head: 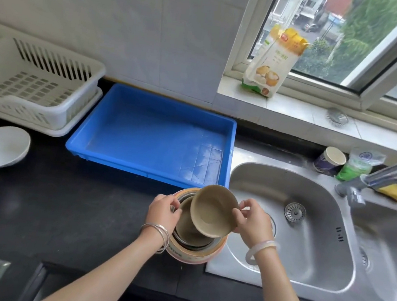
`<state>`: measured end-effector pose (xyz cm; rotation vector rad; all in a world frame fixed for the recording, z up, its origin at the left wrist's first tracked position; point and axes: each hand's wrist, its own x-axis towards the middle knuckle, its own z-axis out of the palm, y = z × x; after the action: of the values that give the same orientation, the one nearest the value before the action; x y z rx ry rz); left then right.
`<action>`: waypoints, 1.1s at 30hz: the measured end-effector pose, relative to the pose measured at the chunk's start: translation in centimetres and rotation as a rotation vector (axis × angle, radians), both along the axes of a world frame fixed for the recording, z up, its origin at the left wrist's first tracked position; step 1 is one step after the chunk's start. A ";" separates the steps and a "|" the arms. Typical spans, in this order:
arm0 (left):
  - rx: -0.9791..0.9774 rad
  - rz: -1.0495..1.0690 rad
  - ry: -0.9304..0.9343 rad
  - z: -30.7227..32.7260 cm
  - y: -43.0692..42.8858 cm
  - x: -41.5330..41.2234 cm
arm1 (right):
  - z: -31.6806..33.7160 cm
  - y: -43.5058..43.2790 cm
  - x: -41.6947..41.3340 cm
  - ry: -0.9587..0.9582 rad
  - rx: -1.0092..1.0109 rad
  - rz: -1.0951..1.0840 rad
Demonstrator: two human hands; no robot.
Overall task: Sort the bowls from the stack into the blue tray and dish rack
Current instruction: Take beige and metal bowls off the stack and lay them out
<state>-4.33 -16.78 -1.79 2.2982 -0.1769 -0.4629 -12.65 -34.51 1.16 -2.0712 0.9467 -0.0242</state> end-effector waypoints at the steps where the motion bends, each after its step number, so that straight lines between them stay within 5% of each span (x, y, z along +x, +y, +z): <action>1: -0.009 0.005 -0.004 0.0 0.0 0.0 | 0.0 -0.1 -0.1 -0.012 0.011 -0.007; 20: -0.316 0.365 0.143 3.3 8.4 3.9 | 3.5 4.9 6.0 -0.216 0.162 0.137; 33: -0.394 0.939 0.186 -0.8 24.4 5.4 | -1.5 19.1 18.0 -0.043 0.317 0.447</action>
<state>1.09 7.61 -2.54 1.6890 0.8017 -0.1216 5.33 -15.38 -0.31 -1.9288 0.4126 0.2965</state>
